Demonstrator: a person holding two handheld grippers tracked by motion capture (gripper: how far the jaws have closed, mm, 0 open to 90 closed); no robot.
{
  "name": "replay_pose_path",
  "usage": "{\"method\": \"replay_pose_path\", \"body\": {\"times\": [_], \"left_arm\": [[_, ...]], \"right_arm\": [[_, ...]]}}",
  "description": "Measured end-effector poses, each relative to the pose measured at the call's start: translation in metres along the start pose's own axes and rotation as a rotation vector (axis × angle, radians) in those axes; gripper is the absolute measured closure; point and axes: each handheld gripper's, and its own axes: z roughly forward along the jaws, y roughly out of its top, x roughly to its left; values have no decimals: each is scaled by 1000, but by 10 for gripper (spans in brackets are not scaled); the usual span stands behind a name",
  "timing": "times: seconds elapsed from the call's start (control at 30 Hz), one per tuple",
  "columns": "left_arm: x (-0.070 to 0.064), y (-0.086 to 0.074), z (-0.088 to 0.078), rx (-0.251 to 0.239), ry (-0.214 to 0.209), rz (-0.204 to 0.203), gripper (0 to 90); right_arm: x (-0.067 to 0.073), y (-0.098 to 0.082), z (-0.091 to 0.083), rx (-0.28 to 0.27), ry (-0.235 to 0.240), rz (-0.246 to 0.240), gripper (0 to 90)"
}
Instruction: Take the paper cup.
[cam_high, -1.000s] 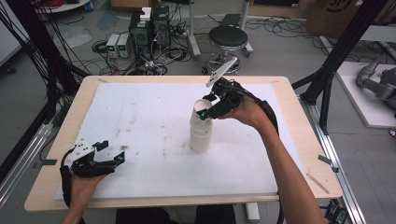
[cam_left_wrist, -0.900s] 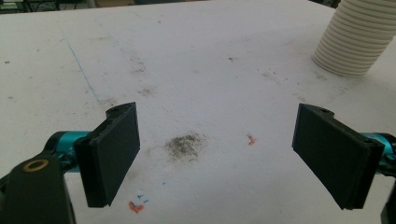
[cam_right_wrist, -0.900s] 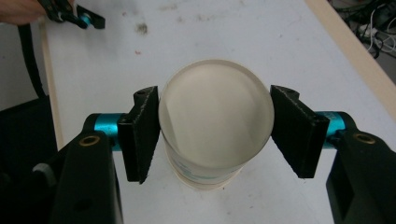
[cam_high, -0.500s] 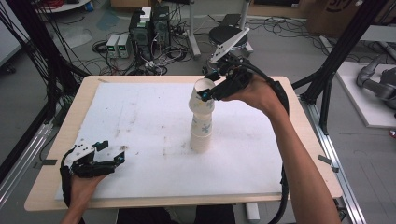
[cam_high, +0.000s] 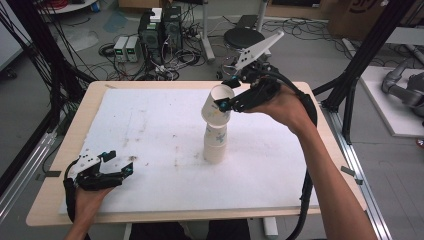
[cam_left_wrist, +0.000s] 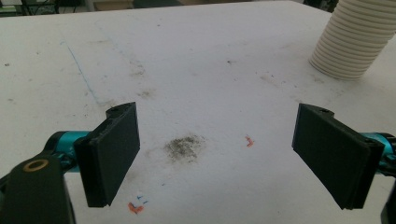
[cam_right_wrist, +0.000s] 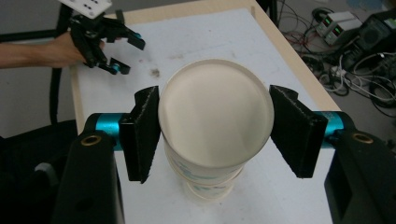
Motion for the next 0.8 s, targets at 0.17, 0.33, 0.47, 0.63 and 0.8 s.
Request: {"method": "replay_pose_path", "body": {"times": [0.17,0.33,0.47,0.63,0.8], "left_arm": [[0,0,0,2,-2,-2,150],[0,0,0,5,-1,4,150],[0,0,0,1,-2,3,150],[0,0,1,6,-3,-2,150],[-1,0,0,3,-2,13,150]], "right_arm": [[9,-10,0,-65,13,-9,376],[26,-33,3,-175,38,-5,376],[35,-48,8,-232,38,12,376],[47,-61,14,-279,42,13,376],[62,-82,25,-370,59,34,376]]}}
